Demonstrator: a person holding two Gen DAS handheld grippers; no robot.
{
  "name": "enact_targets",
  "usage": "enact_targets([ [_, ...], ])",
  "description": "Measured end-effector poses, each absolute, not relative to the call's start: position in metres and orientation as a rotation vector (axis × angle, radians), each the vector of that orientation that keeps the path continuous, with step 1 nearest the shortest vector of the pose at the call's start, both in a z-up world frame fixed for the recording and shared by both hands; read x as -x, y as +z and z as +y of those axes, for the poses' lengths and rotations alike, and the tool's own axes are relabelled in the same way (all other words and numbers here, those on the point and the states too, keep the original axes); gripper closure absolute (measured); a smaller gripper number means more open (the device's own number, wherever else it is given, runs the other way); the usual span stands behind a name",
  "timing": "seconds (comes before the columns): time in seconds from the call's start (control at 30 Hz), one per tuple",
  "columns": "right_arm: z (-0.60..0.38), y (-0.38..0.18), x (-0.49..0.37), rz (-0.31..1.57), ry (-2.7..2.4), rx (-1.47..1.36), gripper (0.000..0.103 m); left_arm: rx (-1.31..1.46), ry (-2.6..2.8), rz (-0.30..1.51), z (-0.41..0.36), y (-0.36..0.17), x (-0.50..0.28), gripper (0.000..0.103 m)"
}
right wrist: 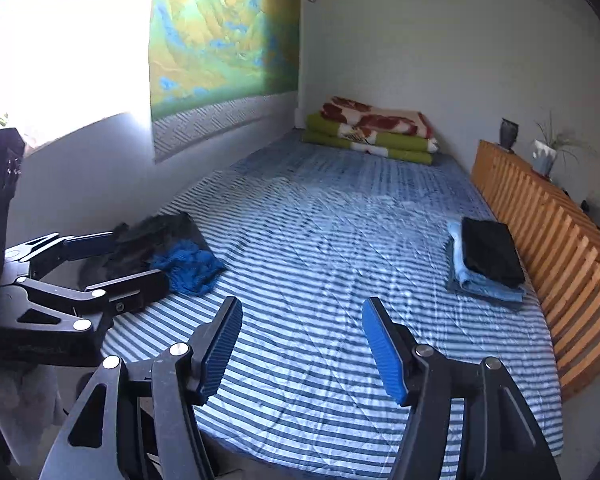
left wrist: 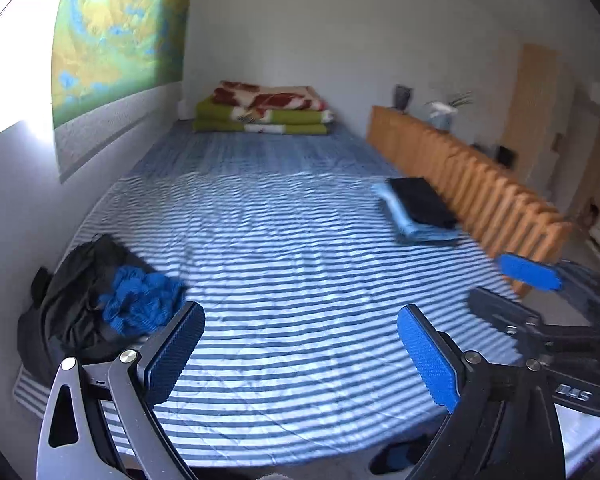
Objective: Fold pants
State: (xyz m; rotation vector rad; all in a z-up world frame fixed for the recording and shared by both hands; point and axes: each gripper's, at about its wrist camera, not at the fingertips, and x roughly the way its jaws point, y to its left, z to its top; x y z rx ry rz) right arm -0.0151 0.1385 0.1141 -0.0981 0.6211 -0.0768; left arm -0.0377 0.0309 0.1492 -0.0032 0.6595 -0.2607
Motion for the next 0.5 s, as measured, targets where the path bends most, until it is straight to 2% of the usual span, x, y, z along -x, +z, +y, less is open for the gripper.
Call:
enact_targets([
  [0.2, 0.108, 0.064, -0.008, 0.679, -0.206, 0.083, 0.045, 0.054, -0.202, 0.724, 0.015, 0.084, 0.004, 0.004],
  [0.5, 0.081, 0.013, -0.027, 0.750, -0.264, 0.041, 0.045, 0.024, -0.152, 0.737, 0.004, 0.036, -0.022, 0.004],
])
